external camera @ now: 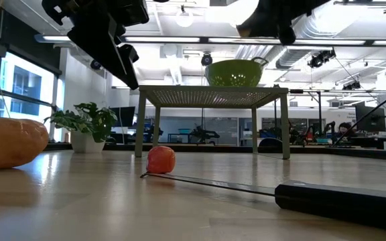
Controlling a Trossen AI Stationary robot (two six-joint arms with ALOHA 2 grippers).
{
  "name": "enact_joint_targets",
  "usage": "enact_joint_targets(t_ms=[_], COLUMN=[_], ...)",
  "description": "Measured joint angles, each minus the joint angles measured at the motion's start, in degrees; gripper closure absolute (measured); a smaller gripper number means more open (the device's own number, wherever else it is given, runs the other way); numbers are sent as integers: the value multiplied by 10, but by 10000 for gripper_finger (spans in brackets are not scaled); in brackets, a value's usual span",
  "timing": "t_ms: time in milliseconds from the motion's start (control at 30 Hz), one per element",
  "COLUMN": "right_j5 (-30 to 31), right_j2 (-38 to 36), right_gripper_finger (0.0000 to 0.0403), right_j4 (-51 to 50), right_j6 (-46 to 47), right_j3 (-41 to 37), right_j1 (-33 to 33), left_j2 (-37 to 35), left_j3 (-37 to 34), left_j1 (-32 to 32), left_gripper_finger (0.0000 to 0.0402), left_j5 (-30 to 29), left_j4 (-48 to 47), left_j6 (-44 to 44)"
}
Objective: Pick & Place Fruit
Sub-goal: Put the right orange pear inside the green strainer bowl on the top shelf
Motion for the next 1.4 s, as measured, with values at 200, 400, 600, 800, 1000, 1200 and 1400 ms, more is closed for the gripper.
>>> enact_joint_targets(t_ms=[200,400,600,800,1000,1200,1400], right_j5=[27,34,34,59,59,59,59], right_j2=[0,0,9,29,37,38,38], right_gripper_finger=[308,308,308,308,308,308,307], right_j4=[-20,-39,-46,-53,-61,-79,-82], right_j6=[-12,-15,-15,-15,-15,-15,-29], right_j3=[0,0,0,0,0,0,0], right_j1=[-24,-48,-61,-61,-60,-60,-60], left_j2=[0,0,0,0,0,0,0], left_j3=[0,0,0,0,0,0,0], left_j1=[0,0,0,0,0,0,0], left_gripper_finger=[172,172,172,172,172,172,172], left_j5=[0,0,0,0,0,0,0], left_j4=[0,0,0,0,1,0,0], left_j6=[1,1,1,1,1,1,1])
